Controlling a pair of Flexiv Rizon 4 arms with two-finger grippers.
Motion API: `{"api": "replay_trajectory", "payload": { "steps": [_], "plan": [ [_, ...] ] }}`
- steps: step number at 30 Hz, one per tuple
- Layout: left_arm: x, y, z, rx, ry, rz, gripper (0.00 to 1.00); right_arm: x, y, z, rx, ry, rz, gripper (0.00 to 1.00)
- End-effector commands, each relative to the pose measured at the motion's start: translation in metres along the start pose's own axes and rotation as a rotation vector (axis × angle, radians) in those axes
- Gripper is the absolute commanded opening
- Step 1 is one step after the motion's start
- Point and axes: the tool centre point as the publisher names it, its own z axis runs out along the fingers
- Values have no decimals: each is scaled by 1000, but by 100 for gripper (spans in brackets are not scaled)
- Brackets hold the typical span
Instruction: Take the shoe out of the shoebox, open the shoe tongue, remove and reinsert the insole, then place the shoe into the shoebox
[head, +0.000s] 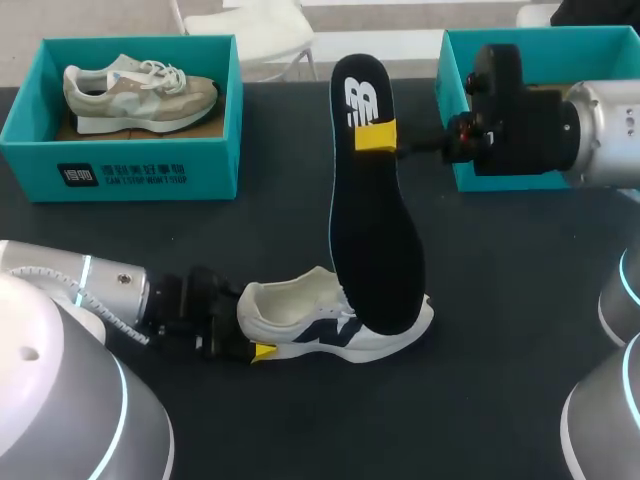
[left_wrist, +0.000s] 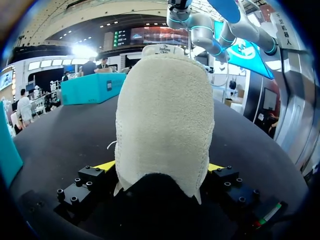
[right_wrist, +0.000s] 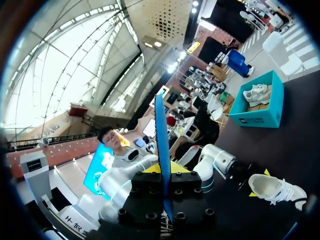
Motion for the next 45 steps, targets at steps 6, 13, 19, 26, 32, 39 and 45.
{"api": "replay_trajectory", "payload": {
  "steps": [6, 13, 19, 26, 32, 39, 45],
  "plan": [
    [0, -15, -31, -31, 35, 13, 100, 0, 1, 4, 2, -4, 2, 0],
    [4, -26, -42, -97, 103, 17, 100, 0, 1, 4, 2, -4, 2, 0],
    [3, -36, -59, -182, 108, 72, 100, 0, 1, 4, 2, -4, 2, 0],
    [2, -37, -60, -165, 103, 80, 100, 0, 1, 4, 2, -4, 2, 0],
    [2, -37, -60, -165, 103, 80, 100, 0, 1, 4, 2, -4, 2, 0],
    [1, -39, -61, -219, 90, 106, 100, 0, 1, 4, 2, -4, 2, 0],
    [1, -51, -71, -320, 66, 99, 100, 0, 1, 4, 2, -4, 2, 0]
  ]
}}
